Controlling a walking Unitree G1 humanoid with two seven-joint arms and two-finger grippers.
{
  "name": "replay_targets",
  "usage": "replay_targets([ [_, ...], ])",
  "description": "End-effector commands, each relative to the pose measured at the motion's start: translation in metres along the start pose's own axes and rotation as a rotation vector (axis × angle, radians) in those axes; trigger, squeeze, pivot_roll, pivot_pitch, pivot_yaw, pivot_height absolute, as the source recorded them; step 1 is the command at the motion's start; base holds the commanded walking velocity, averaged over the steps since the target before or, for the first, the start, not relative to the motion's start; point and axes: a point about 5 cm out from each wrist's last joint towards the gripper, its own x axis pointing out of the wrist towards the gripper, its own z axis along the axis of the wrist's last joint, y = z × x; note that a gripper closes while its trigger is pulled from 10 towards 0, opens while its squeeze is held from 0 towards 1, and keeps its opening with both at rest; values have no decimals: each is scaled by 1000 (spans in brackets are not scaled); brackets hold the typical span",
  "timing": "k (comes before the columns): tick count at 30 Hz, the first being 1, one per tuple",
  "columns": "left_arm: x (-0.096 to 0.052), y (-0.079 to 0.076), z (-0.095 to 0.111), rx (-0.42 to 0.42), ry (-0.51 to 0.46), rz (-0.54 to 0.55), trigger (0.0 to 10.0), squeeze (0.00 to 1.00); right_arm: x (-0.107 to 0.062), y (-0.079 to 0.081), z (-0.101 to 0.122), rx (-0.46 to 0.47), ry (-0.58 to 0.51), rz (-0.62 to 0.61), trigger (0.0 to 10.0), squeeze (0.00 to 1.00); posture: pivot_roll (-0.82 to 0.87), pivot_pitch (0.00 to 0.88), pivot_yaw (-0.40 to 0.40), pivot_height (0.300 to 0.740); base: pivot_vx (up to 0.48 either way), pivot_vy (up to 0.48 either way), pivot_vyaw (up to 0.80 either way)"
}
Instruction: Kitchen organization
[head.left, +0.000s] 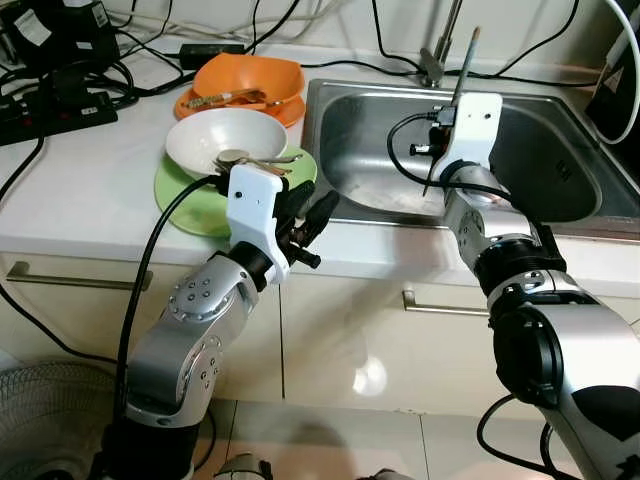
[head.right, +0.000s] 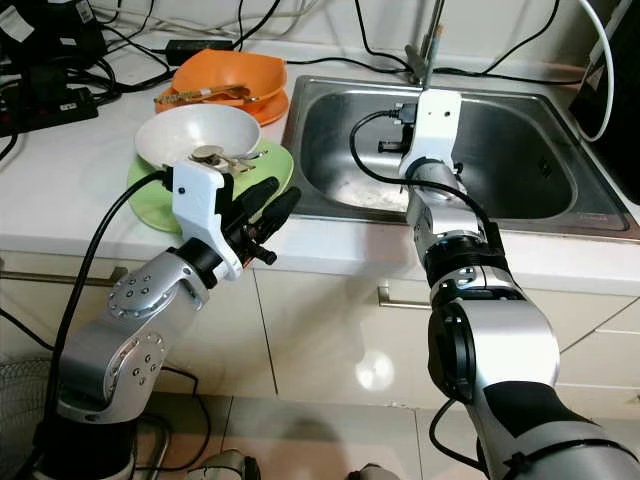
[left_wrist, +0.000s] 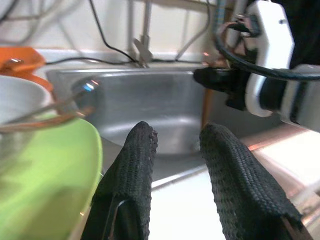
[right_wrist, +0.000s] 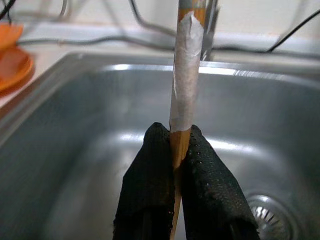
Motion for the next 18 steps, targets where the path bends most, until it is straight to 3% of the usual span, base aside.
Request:
replay_targets([
  [1, 1, -6, -6, -15, 42, -49, 10000, 0, 2, -1, 6, 20, 22, 9, 10000, 0, 97, 65, -43, 718, 0, 0, 0],
  [18, -1, -14, -5, 5, 104, -88, 10000, 0, 0, 10, -12, 71, 137, 43, 10000, 0, 117, 84, -41, 718, 0, 0, 0],
])
